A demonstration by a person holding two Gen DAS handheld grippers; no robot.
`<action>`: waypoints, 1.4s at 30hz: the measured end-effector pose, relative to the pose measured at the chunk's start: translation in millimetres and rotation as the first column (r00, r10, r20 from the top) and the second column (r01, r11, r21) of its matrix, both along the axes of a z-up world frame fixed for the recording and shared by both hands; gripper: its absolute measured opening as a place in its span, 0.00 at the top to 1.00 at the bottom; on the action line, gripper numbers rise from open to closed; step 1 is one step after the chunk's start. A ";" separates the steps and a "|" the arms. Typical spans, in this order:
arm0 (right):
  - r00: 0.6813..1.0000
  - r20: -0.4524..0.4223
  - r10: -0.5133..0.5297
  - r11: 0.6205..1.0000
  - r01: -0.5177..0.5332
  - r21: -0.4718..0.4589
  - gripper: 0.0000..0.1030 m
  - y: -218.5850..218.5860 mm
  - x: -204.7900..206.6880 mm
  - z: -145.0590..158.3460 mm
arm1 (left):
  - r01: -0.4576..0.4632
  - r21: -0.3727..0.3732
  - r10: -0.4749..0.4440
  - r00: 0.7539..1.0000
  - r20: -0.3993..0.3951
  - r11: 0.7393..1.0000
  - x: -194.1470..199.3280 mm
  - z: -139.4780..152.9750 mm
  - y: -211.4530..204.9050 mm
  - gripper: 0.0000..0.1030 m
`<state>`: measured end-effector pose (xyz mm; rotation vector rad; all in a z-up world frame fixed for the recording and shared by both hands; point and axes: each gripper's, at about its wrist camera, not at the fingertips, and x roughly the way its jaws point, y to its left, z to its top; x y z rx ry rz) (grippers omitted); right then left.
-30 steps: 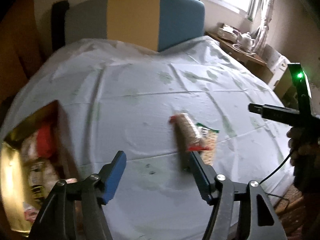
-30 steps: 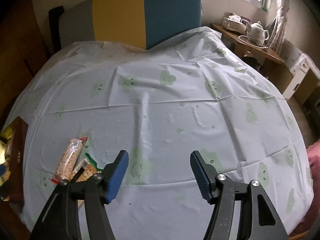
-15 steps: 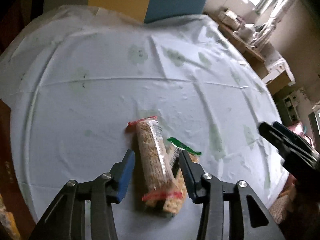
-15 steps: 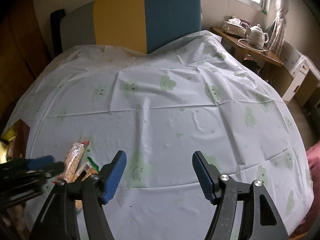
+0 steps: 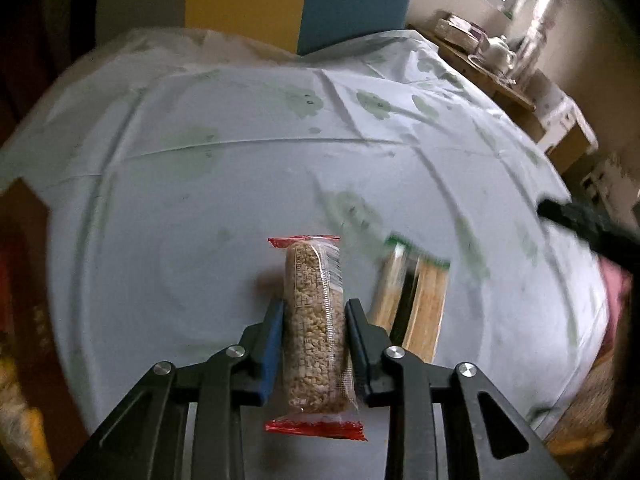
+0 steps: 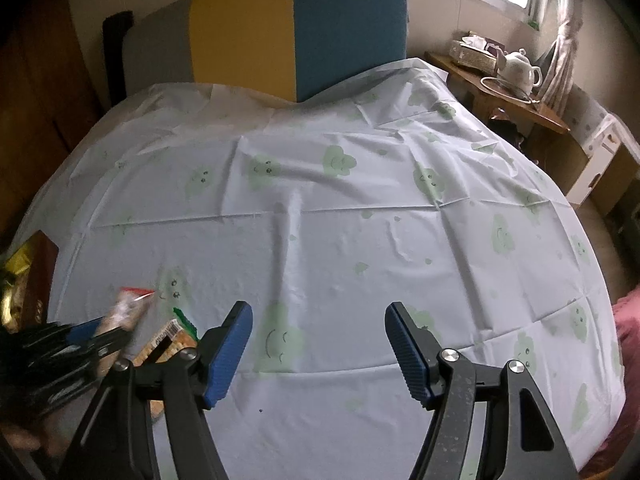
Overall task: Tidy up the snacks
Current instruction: 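Lift the grain bar with the left tool while the right tool reaches for the green-edged cracker pack, then grasp the green-edged saltine cracker pack with the right tool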
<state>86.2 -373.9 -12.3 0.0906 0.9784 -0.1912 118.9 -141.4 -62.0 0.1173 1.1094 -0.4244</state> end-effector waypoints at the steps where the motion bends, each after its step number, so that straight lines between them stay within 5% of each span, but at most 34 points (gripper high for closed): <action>1: 1.000 -0.007 0.005 1.000 -0.005 -0.006 0.32 1.5 0.5 -1.6 | 0.005 0.033 -0.006 1.000 0.026 0.999 -8.9 0.9 3.7 0.70; 8: 0.998 -0.052 0.027 0.999 -0.029 -0.043 0.32 8.1 2.4 -12.0 | -0.023 0.140 0.006 0.993 0.120 0.990 -45.2 -13.2 28.0 0.69; 10: 0.998 -0.062 0.027 0.999 -0.030 -0.041 0.32 8.7 2.8 -14.4 | -0.032 0.106 0.017 0.990 0.137 0.994 -48.0 -21.1 34.5 0.69; 15: 0.991 -0.114 0.069 0.994 -0.058 0.093 0.32 10.5 4.0 -25.2 | -0.027 0.076 0.017 0.991 0.130 0.997 -46.8 -23.4 40.9 0.69; 21: 0.970 -0.165 0.178 0.944 -0.121 0.307 0.32 44.8 4.2 -31.0 | -0.027 0.044 0.020 0.988 0.151 0.999 -49.2 -27.3 45.0 0.69; 29: 0.964 -0.236 0.125 0.926 -0.027 0.378 0.22 97.4 19.0 -63.2 | -0.031 0.003 0.030 0.988 0.150 1.000 -52.5 -24.8 50.1 0.69; 34: 0.979 -0.133 0.157 0.962 -0.121 0.247 0.28 124.1 42.4 -57.9 | -0.028 -0.023 0.031 0.989 0.144 0.999 -52.5 -24.7 53.3 0.69; 36: 0.972 -0.162 0.172 0.975 -0.145 0.170 0.28 132.5 48.8 -59.3 | -0.031 -0.038 0.035 0.990 0.138 0.999 -51.4 -25.0 54.9 0.69; 42: 0.963 -0.208 0.169 0.976 -0.135 0.168 0.26 136.4 48.2 -64.6 | -0.034 -0.042 0.040 0.988 0.146 0.999 -51.9 -26.4 55.1 0.69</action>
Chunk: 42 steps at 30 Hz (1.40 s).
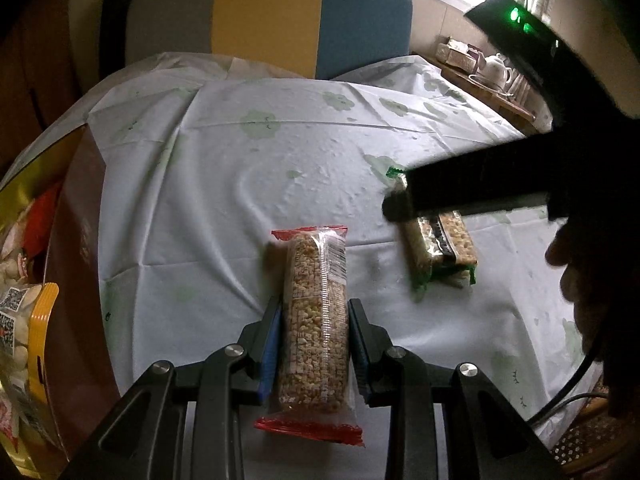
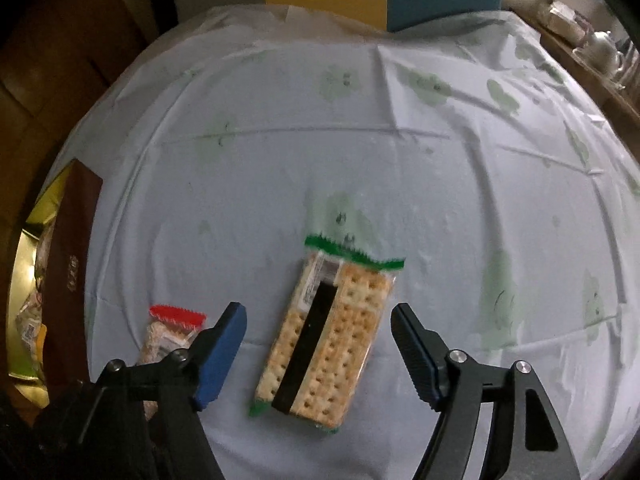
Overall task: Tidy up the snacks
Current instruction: 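Grasp the green-edged saltine cracker pack with the right tool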
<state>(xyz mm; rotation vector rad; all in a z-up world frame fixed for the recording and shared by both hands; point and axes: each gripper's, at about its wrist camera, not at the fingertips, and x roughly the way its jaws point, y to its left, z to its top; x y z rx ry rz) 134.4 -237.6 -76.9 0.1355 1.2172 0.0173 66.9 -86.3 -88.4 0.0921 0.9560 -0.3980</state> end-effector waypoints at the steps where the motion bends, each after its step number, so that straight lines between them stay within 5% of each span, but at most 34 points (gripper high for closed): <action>1: 1.000 -0.012 0.005 1.000 -0.005 -0.001 0.27 1.6 -1.7 -5.0 | 0.001 -0.004 -0.001 1.000 -0.002 1.000 0.4 -0.2 0.7 0.69; 4: 0.998 -0.019 0.054 0.998 -0.054 -0.043 0.49 4.7 -11.4 -7.4 | 0.004 -0.017 -0.004 1.000 -0.006 1.000 1.2 -0.7 3.6 0.69; 12: 0.965 -0.032 0.262 0.940 -0.262 -0.218 0.49 -12.6 -47.1 9.2 | 0.002 0.003 -0.002 1.000 0.006 1.000 -0.9 -1.1 0.9 0.69; 19: 0.975 -0.064 0.213 0.969 -0.219 -0.114 0.48 -43.5 -52.4 -6.1 | -0.007 0.032 0.006 1.000 0.020 0.999 -3.5 -0.9 -6.0 0.69; 42: 0.949 -0.048 0.311 0.909 -0.312 -0.277 0.49 -35.9 -58.8 -7.6 | -0.023 0.076 0.021 0.999 0.029 0.997 -5.2 1.4 -12.2 0.70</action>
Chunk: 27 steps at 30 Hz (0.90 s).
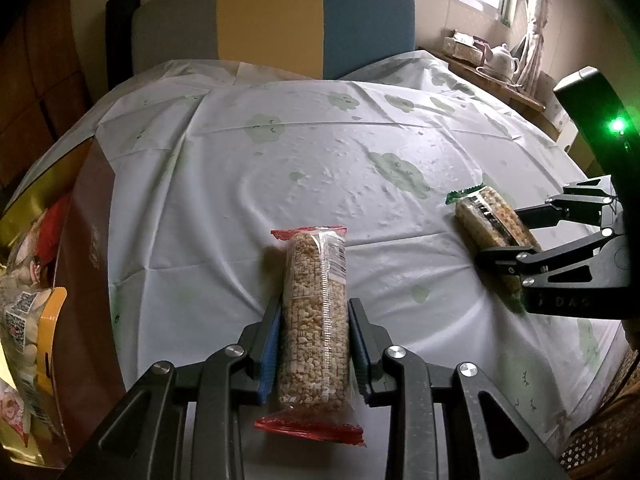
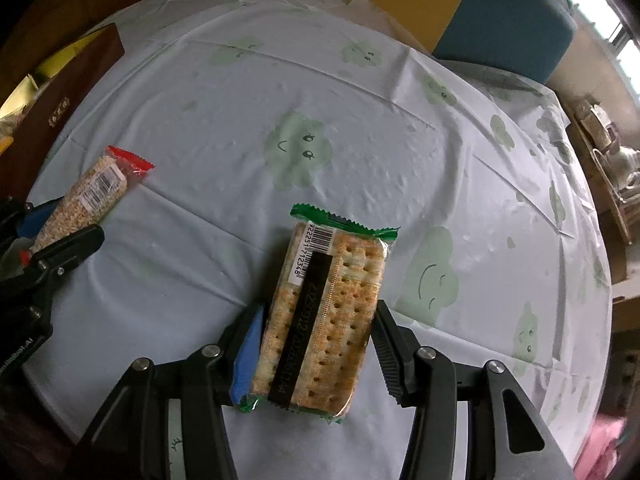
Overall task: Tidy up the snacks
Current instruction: 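Grasp the green-edged saltine cracker pack with the right tool, then carry the grain bar toward the gold tray with the left tool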
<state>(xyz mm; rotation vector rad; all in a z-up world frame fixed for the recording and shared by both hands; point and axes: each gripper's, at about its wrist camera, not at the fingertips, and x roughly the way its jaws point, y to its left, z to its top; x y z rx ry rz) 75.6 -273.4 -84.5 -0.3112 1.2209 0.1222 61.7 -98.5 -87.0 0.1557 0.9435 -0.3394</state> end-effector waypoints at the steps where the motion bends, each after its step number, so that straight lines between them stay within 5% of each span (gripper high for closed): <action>1: 1.000 0.001 0.001 1.000 -0.001 -0.001 0.49 -0.4 1.3 -1.2 | 0.000 0.004 0.000 1.000 0.000 1.000 0.0 0.4 -0.4 0.70; 8: 1.000 -0.002 0.006 1.000 -0.006 0.004 0.49 -1.4 0.9 -0.8 | 0.008 -0.006 -0.008 1.000 -0.025 1.000 -0.2 7.3 -0.7 0.70; 27: 0.999 0.030 0.035 0.998 -0.034 -0.047 0.50 3.4 -5.4 -0.9 | 0.035 -0.059 -0.031 0.997 0.073 0.998 -30.0 67.0 5.6 0.70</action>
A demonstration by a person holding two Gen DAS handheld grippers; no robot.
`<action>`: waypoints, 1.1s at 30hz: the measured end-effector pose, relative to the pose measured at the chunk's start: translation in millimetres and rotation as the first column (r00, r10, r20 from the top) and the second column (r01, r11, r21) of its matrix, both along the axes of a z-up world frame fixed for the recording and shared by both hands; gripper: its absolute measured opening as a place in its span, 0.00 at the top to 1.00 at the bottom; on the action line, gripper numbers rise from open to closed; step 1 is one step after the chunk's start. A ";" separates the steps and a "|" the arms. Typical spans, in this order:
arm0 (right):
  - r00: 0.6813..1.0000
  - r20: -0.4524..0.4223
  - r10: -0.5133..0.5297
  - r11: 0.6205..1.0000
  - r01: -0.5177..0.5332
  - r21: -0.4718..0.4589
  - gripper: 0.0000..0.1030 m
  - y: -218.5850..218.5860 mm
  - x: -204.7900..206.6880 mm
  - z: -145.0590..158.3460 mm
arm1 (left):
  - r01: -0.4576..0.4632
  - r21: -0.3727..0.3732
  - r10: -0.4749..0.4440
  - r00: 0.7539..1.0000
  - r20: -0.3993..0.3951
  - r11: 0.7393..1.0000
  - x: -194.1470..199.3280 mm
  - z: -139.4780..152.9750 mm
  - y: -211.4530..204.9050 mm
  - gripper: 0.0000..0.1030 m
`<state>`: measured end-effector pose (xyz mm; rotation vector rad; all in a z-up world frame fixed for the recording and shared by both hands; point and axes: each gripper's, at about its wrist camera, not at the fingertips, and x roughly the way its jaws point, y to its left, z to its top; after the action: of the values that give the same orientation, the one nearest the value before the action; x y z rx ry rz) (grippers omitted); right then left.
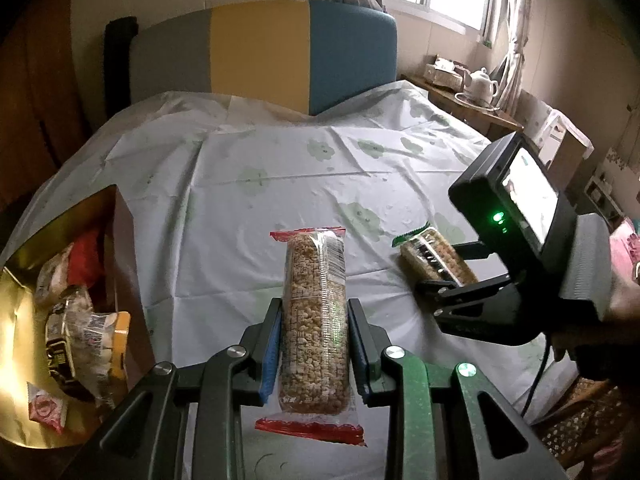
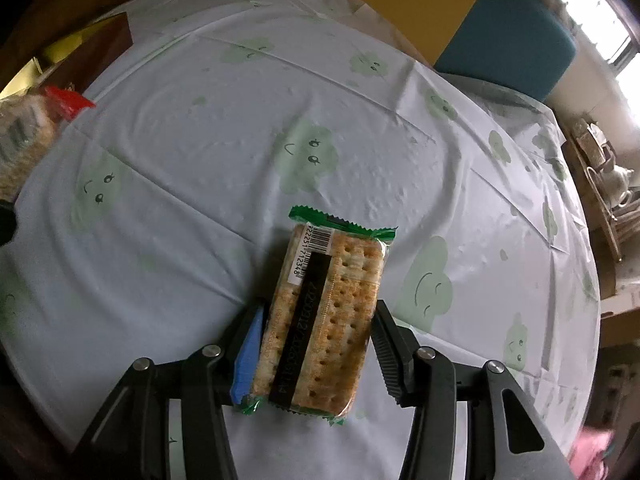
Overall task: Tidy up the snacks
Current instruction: 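Carry the grain bar toward the gold tray with the left tool, then lower the grain bar into the gold tray and open the left tool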
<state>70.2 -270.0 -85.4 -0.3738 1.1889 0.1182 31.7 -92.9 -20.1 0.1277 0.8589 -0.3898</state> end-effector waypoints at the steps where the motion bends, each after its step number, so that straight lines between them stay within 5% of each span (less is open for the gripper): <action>1: 1.000 0.000 0.000 1.000 0.000 -0.001 0.50 -0.1 -0.2 0.2 | -0.002 -0.003 0.002 1.000 0.000 1.000 -0.5 1.4 1.2 0.70; 15: 1.000 -0.015 -0.019 1.000 0.019 0.024 0.50 -3.0 2.7 -0.4 | -0.016 -0.049 0.017 0.999 0.037 0.999 -9.2 30.6 21.5 0.70; 24: 1.000 -0.016 -0.024 0.999 0.024 0.030 0.50 -4.5 5.4 -0.7 | -0.140 -0.147 0.144 0.989 0.015 0.979 1.2 51.3 80.6 0.70; 29: 1.000 0.001 -0.002 1.000 0.002 -0.004 0.50 0.1 0.5 -1.1 | -0.323 -0.240 0.327 0.945 -0.025 0.915 10.5 63.3 155.2 0.70; 33: 1.000 0.007 0.009 1.000 -0.009 -0.015 0.50 1.3 -0.8 0.1 | -0.471 -0.287 0.475 0.878 -0.057 0.834 11.7 63.7 217.7 0.70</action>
<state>69.4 -268.7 -85.3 -0.3930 1.1822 0.1160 43.4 124.7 43.6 -0.3569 0.7755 -0.0428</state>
